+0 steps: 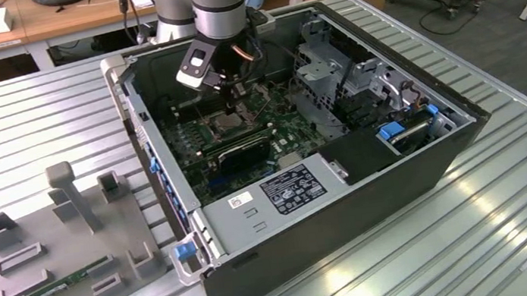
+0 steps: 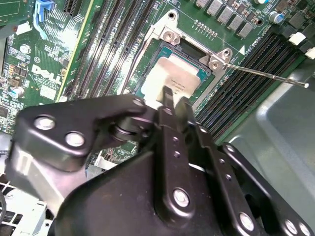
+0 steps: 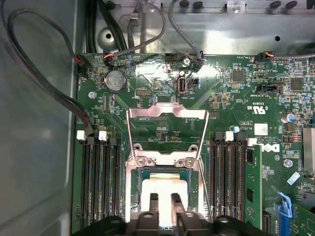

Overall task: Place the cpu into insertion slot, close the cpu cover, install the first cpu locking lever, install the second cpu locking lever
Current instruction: 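Place the cpu into insertion slot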

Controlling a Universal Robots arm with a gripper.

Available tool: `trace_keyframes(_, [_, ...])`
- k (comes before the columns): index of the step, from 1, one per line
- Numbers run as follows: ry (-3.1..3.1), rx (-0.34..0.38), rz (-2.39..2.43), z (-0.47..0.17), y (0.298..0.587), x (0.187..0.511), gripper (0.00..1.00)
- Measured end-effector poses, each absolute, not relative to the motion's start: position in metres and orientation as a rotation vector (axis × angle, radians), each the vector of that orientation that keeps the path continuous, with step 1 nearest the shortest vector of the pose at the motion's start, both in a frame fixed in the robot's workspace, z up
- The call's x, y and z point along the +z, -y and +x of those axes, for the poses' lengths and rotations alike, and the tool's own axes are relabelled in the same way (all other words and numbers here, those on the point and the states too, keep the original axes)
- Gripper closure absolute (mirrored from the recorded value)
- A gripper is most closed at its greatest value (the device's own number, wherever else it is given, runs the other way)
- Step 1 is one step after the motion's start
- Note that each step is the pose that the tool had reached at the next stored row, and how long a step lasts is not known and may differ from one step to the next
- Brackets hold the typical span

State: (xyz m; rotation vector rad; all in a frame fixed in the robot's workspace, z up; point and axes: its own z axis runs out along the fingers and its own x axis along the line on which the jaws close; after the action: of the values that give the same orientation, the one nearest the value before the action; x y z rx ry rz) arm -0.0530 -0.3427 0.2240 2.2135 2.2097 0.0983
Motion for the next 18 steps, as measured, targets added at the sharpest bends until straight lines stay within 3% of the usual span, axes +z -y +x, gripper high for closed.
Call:
trace_keyframes(1, [-2.210,0.098,2.213,-0.0531,0.3427,0.2240,0.77])
trace_keyframes(3, [-2.210,0.098,2.213,-0.0530,0.3427,0.2240,0.89])
trace_keyframes(18, [-2.210,0.097,2.214,-0.0531,0.3427,0.2200,0.89])
